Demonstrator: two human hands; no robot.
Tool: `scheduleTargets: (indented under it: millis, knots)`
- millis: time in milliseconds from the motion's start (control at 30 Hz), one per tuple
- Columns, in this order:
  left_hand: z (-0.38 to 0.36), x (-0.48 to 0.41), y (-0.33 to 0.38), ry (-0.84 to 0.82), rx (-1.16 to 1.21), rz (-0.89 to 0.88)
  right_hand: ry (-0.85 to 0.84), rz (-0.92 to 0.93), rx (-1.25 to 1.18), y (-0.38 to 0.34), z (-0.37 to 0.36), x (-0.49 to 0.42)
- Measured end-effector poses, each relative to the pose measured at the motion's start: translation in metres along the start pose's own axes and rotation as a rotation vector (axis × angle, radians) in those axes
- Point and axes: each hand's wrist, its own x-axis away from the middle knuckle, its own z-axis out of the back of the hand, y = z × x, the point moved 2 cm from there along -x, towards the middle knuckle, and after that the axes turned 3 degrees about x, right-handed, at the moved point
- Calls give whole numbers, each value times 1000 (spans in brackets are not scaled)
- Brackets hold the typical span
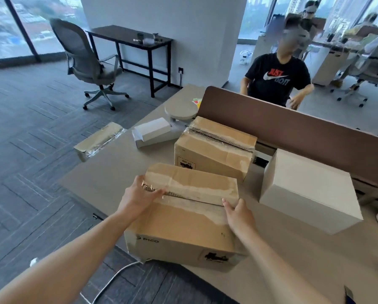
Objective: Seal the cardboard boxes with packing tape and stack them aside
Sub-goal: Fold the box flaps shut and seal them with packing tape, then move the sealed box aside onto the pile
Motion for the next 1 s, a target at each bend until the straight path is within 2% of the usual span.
scheduleTargets:
  millis: [333, 533, 733, 1000]
  knots:
    - [169, 10, -69, 404, 154, 98, -156, 475, -16, -201, -73, 2]
    - [262, 6, -115, 604, 213, 180, -275, 664, 44, -316, -140, 24]
    - [361, -20, -185, 717, 231, 288, -394, 740, 25, -426, -243, 47]
    - [477, -79, -256, 775, 260, 345, -436, 779, 49, -561, -343, 64]
